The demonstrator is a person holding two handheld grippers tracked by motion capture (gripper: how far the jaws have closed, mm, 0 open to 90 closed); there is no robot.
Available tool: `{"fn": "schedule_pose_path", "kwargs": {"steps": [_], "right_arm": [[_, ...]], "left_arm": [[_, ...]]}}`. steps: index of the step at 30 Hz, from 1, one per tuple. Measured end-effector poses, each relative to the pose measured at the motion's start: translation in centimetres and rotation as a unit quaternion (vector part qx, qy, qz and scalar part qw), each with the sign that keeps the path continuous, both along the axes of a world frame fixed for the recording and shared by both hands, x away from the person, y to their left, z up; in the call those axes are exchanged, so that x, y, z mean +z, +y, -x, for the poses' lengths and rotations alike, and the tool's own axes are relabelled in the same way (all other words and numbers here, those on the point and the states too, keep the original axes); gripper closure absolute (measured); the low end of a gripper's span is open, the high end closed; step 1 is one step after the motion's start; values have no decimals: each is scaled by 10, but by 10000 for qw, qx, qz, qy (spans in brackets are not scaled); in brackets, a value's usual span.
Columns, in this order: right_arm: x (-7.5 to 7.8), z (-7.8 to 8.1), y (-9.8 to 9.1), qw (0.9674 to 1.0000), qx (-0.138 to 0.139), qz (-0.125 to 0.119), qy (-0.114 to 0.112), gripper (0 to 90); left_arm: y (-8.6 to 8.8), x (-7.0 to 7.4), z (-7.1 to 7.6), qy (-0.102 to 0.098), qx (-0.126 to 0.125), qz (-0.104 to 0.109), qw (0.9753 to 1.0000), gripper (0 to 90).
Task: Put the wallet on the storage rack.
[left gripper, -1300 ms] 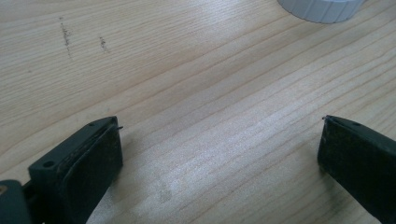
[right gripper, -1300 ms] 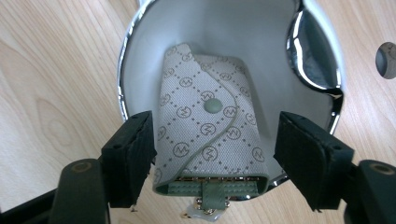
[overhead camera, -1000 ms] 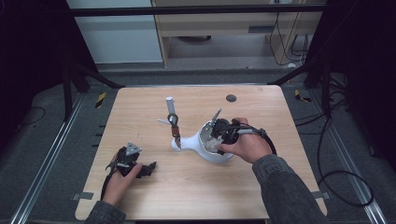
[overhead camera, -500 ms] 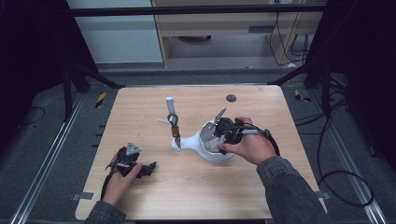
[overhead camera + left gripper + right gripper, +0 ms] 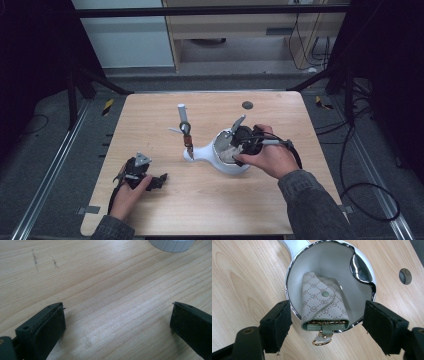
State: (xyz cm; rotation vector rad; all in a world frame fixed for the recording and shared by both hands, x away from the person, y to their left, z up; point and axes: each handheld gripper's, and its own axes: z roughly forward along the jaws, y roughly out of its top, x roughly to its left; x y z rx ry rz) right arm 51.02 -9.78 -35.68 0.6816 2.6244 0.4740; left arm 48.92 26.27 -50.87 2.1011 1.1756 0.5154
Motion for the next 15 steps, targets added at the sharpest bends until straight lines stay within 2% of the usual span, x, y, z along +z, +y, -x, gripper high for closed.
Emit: {"fn": "schedule_pose_path", "kwargs": {"steps": [6,9,15], "right_arm": [[4,3,-3,9999,-70,-77,-106,162],[5,4,-6,9996,-136,-243,-100,133],[5,5,-13,9990,-200,-372,-138,92]], "left_arm": [[0,0,0,0,0,0,10000,0],[0,0,0,1,1,1,10000,0],[0,0,0,3,0,2,10000,0]]}}
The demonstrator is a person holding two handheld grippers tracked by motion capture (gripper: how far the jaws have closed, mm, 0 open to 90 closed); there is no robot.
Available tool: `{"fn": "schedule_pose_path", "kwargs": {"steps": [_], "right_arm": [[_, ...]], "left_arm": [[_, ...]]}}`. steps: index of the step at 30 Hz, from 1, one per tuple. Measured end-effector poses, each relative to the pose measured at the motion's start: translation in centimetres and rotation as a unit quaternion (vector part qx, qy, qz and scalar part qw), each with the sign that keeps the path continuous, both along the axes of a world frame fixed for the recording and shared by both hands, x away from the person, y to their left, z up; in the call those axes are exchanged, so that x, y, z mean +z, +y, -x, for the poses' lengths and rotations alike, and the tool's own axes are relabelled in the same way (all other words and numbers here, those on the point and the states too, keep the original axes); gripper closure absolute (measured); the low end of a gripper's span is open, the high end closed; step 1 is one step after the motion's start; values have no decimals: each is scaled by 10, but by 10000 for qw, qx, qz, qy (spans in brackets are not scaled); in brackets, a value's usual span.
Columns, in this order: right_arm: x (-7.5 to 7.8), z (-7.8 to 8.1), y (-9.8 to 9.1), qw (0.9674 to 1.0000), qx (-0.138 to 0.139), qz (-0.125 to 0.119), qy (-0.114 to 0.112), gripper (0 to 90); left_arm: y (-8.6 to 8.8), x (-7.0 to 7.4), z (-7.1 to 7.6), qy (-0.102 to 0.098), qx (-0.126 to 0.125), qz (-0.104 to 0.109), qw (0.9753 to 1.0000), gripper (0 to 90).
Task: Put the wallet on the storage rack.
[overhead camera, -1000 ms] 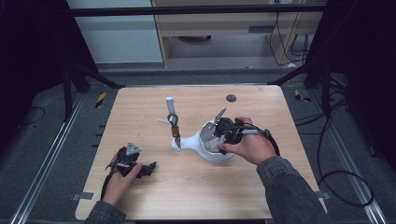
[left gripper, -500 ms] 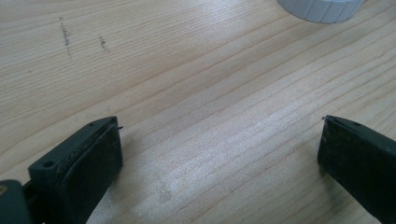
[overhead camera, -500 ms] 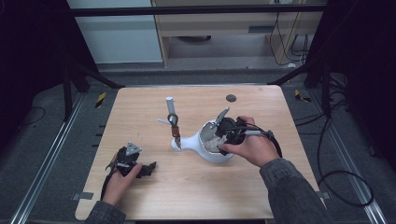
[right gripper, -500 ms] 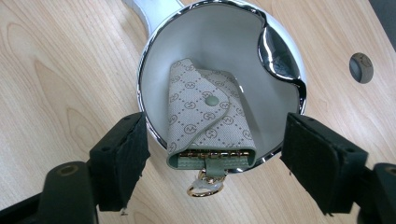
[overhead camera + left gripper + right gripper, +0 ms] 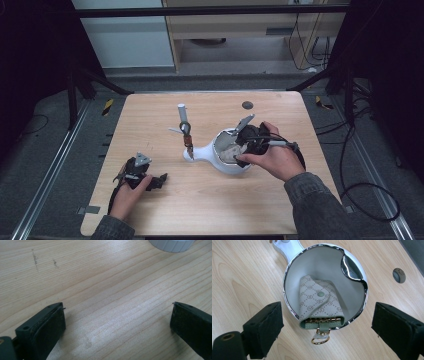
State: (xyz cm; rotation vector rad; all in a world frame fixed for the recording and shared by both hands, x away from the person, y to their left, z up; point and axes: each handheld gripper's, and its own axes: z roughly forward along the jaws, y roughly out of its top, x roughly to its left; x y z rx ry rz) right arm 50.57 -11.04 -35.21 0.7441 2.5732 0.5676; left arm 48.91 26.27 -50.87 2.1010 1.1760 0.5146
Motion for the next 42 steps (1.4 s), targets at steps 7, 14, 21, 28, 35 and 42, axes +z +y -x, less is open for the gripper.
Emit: {"fn": "schedule_pose_path", "kwargs": {"steps": [7,14,21,28,35,42], "right_arm": [[0,1,-9,9998,-16,-222,-8,58],[3,2,-17,9992,-52,-397,-27,50],[7,2,-23,9985,-145,-528,-75,55],[11,1,-30,9964,-293,-770,-193,62],[14,0,-38,9946,-403,-933,-230,61],[17,0,-47,9911,-586,-1139,-361,57]], "left_arm": [[0,0,0,5,-11,-16,10000,0],[0,0,0,6,-16,-15,10000,0],[0,0,0,7,-18,-16,10000,0],[0,0,0,10,-21,-15,10000,0],[0,0,0,11,-23,-16,10000,0],[0,0,0,11,-23,-16,10000,0]]}}
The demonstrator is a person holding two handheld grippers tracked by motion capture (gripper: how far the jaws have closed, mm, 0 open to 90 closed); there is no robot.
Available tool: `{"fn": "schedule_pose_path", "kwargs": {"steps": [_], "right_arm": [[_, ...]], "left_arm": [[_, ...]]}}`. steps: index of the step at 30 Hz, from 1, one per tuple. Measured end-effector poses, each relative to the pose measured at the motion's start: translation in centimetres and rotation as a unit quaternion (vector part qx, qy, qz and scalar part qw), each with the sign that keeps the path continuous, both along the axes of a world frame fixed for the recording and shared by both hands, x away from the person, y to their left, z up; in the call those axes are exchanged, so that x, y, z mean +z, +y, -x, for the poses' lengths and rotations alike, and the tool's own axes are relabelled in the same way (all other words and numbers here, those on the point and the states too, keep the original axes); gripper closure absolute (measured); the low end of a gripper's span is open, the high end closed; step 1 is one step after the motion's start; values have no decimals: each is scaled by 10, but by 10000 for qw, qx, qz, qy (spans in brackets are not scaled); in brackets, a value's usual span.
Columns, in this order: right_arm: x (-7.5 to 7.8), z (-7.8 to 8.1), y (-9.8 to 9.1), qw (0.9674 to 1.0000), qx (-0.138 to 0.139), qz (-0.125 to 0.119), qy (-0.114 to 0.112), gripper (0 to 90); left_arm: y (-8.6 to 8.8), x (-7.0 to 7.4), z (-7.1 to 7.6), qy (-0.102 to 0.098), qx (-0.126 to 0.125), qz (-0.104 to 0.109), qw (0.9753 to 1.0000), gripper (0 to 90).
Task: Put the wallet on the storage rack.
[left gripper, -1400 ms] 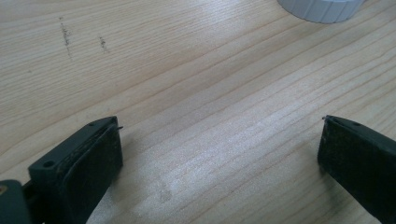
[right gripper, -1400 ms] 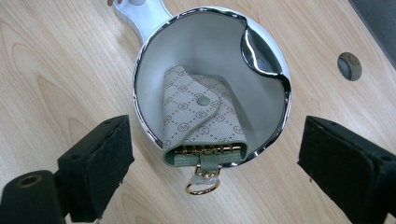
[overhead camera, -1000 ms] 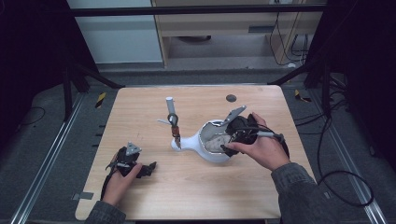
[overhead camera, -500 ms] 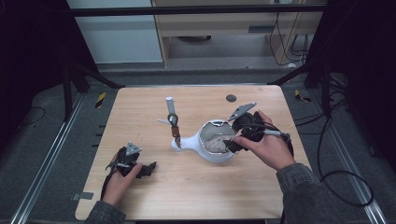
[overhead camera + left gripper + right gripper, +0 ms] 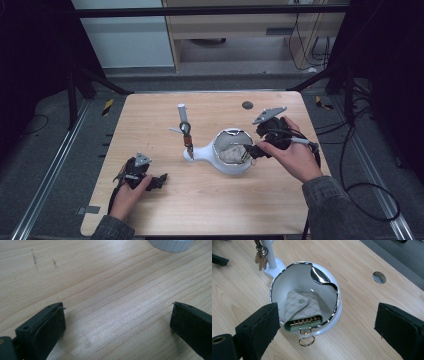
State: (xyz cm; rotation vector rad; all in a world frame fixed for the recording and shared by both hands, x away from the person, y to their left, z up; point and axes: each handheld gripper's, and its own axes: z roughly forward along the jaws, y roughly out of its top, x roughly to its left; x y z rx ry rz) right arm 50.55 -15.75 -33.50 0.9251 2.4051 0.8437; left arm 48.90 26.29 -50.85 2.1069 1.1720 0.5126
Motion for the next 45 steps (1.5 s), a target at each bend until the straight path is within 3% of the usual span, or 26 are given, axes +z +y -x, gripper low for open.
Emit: {"fn": "schedule_pose_path", "kwargs": {"steps": [10,14,22,35,45], "right_arm": [[-5,0,-14,9988,-245,-402,-124,54],[-5,1,-19,9981,-388,-429,-217,53],[-13,2,-39,9930,-826,-685,-486,51],[-36,8,-75,9868,-1229,-920,-510,60],[-63,11,-94,9832,-1445,-1054,-353,61]], "left_arm": [[0,0,0,1,0,1,10000,0],[0,0,0,1,0,1,10000,0],[0,0,1,-2,-2,-1,10000,0],[0,0,1,-2,-2,-1,10000,0],[0,0,1,-4,-2,1,10000,0]]}}
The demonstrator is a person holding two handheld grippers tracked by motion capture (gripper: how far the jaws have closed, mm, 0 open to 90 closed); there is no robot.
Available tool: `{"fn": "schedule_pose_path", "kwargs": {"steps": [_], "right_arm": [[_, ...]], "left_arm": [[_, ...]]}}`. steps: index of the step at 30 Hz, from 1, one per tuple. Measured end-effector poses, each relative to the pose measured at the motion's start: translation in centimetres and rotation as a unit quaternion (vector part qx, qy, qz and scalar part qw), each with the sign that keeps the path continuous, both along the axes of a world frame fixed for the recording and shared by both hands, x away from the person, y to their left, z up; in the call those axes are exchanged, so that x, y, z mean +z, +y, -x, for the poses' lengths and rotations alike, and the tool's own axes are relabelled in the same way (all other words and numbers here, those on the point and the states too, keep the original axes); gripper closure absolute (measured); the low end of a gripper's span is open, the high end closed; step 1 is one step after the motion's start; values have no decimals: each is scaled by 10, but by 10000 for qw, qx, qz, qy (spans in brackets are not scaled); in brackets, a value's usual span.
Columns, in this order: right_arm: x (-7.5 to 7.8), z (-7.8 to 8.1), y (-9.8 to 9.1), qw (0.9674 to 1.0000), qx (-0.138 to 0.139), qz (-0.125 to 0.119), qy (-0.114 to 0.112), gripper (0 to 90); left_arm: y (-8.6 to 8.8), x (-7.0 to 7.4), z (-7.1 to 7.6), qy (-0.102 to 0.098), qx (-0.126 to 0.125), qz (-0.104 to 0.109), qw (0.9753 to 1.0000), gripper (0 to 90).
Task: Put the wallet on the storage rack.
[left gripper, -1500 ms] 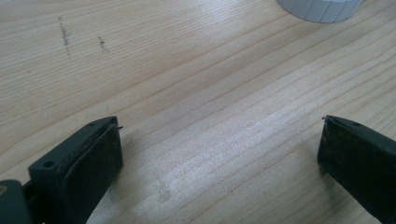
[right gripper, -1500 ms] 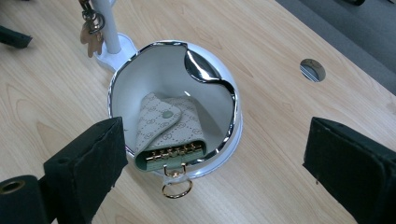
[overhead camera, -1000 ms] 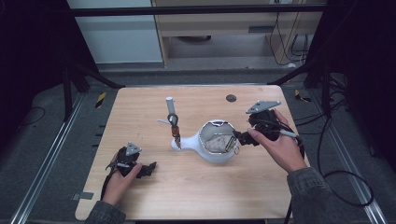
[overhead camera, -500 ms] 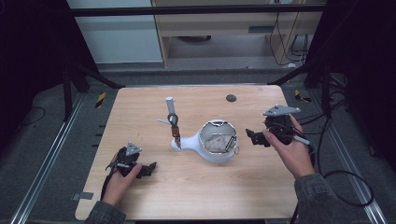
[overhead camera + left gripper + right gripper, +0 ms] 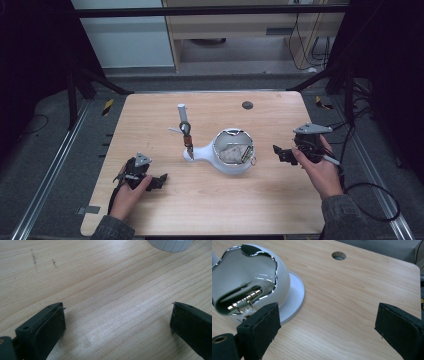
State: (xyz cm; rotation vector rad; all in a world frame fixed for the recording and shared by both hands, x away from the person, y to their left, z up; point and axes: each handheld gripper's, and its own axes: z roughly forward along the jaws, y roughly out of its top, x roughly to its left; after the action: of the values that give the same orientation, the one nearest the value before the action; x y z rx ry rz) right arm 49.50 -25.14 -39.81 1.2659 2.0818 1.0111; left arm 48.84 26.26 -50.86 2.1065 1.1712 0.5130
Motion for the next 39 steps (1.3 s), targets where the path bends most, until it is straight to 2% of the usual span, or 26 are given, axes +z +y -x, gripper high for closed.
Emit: {"fn": "schedule_pose_path", "kwargs": {"steps": [22,31,39], "right_arm": [[-49,3,-16,9989,-256,-139,357,62],[-60,2,-19,9982,-305,-172,485,62],[-74,0,-15,9972,-348,-138,650,66]], "left_arm": [[0,0,0,0,2,-1,10000,0],[0,0,0,-1,1,-1,10000,0],[0,0,0,1,1,-2,10000,0]]}}
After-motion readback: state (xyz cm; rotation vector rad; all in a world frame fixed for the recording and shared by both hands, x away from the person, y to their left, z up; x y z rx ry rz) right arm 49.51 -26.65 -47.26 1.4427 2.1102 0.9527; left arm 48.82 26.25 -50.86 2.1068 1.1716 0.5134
